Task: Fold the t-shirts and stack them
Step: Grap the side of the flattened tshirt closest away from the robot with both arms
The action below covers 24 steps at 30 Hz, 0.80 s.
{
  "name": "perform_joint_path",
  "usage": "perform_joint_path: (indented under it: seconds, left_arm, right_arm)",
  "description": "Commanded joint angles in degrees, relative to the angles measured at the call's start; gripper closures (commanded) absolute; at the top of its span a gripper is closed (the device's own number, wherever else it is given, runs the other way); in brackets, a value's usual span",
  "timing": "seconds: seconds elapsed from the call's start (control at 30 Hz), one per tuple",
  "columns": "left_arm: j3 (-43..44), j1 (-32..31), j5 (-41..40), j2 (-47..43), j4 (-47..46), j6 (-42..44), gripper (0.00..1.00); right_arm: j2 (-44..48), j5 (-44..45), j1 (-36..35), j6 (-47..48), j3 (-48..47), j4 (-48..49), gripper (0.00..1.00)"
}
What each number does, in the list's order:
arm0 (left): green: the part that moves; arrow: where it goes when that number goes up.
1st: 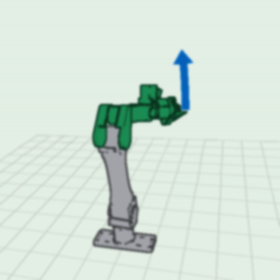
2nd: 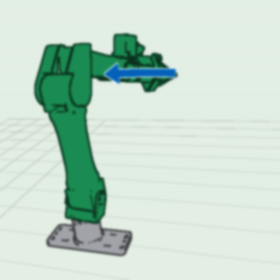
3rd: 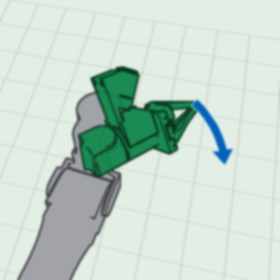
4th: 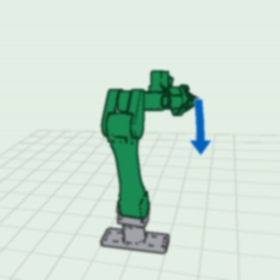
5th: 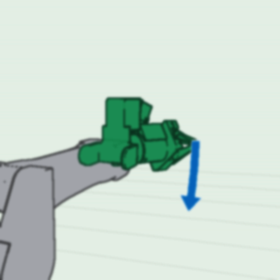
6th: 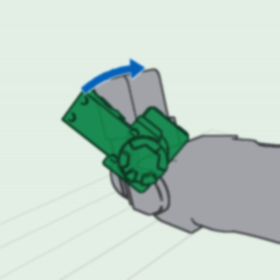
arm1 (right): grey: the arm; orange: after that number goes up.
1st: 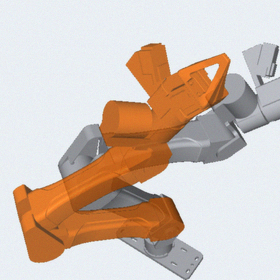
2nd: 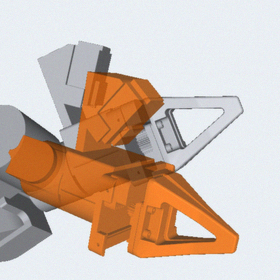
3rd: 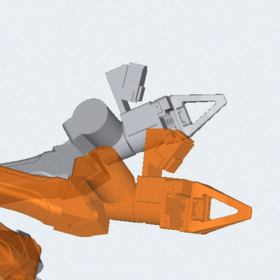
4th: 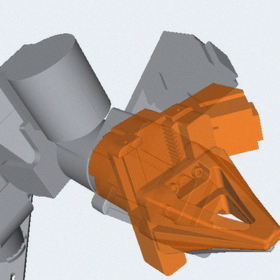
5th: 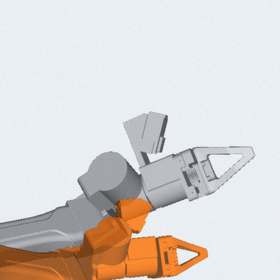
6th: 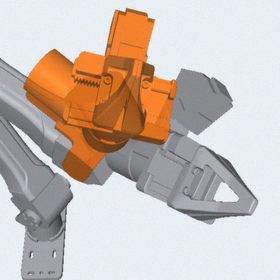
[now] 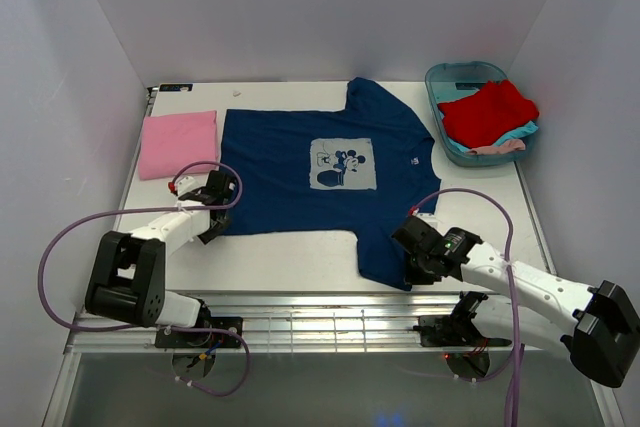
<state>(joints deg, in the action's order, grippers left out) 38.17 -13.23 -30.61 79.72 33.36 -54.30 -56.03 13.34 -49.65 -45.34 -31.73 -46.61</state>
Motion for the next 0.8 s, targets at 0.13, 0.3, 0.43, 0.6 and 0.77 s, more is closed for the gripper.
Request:
perform_joint_path:
  seconds: [0.13, 0.3, 0.43, 0.6, 0.77]
  left_arm:
    - [-2.9, 0.7, 4.3, 3.8, -1.7, -1.9, 0.53]
    - [-3.2, 0.7, 2.9, 0.4, -1.3, -2.0, 0.75]
    - [-2.4, 0.6, 2.4, -2.4, 0.1, -1.2, 0.91]
    - [-1.8, 0.6, 3.8, -5.5, 1.3, -0.7, 0.99]
    - [0.3, 0.6, 5.5, -7.5, 1.9, 0.6, 1.0]
  right_arm:
    - [1.9, 1.8, -0.5, -2.1, -2.6, -2.8, 0.92]
    - [1.0, 1.9, -0.6, -1.9, -2.8, -2.7, 0.92]
    - [0.0, 2.5, -0.6, -1.6, -3.5, -1.5, 0.92]
    - [-3.3, 2.8, -0.6, -0.5, -5.4, 1.1, 0.92]
    - [-8.2, 6.9, -0.6, 1.7, -11.0, 2.4, 0.92]
